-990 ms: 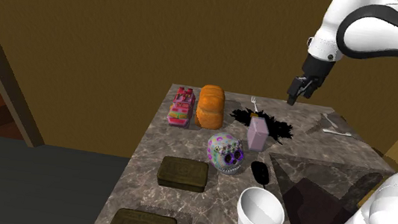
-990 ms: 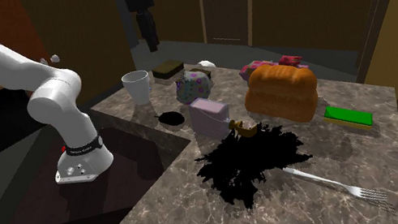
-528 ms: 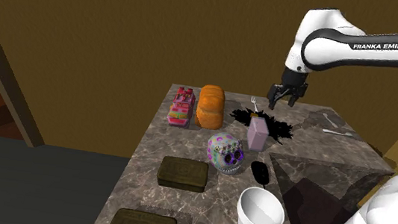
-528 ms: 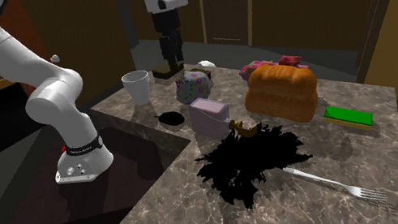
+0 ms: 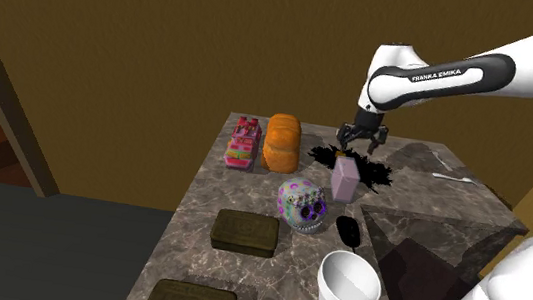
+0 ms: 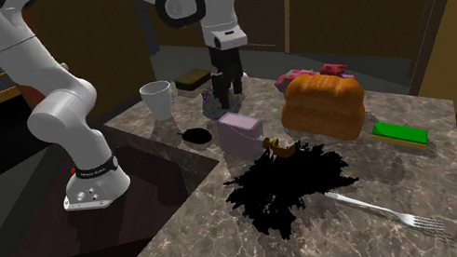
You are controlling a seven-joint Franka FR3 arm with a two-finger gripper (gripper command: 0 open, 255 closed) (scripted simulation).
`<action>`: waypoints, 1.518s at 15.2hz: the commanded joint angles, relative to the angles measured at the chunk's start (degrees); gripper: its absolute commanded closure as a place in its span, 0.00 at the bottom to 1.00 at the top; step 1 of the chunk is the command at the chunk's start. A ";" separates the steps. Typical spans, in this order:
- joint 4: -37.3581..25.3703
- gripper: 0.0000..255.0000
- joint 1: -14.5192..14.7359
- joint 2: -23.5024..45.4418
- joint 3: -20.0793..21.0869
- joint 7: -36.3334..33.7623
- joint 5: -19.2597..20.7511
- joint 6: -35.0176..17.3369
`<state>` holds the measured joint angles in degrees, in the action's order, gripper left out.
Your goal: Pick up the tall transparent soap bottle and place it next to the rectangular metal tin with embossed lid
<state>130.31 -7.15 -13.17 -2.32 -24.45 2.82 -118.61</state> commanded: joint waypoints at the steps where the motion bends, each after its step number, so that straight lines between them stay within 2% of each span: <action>1: -1.14 0.00 -0.76 4.02 -0.52 -2.50 -0.70 -2.40; 5: -3.78 0.00 -1.85 10.96 -1.51 -6.27 -2.25 -5.84; 13: -1.04 0.00 -1.87 14.00 -1.55 -6.10 -2.47 -11.61; 20: -1.06 0.00 -1.87 14.01 -1.55 -6.10 -2.47 -11.60; 21: -1.06 1.00 -1.87 14.01 -1.55 -6.10 -2.47 -11.60; 23: -1.06 1.00 -1.88 14.01 -1.55 -6.10 -2.47 -11.59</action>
<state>129.25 -9.02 0.83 -3.87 -30.55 0.35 -130.20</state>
